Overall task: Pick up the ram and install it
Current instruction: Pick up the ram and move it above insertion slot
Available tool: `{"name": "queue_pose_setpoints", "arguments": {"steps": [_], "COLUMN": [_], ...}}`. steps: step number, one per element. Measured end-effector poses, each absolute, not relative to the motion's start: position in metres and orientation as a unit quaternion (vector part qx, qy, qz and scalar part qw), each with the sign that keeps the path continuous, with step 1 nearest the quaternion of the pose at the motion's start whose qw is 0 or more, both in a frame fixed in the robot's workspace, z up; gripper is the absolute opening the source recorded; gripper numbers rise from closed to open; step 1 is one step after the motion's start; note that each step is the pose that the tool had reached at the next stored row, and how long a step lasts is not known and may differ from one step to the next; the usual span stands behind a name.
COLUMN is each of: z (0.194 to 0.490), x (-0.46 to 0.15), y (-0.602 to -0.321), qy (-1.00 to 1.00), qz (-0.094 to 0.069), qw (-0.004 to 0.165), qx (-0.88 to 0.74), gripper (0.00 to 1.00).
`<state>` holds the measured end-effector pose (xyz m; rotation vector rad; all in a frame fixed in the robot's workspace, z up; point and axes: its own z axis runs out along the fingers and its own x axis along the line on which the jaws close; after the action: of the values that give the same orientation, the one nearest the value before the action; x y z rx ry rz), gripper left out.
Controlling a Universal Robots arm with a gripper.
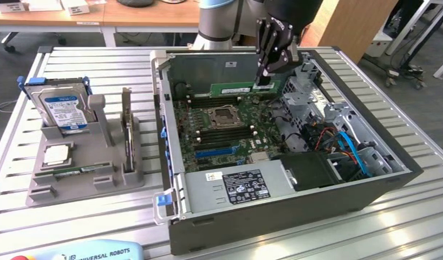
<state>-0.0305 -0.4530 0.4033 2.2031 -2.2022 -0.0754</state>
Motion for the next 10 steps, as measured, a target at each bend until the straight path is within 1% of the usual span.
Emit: {"name": "queue_pose_setpoints", "arguments": {"steps": [10], "z": [0.398], "x": [-0.031], "y": [-0.431], "qy": [-0.712], "qz": [-0.024], "qw": [0.013], "qx": [0.702], "gripper": [0.11]}}
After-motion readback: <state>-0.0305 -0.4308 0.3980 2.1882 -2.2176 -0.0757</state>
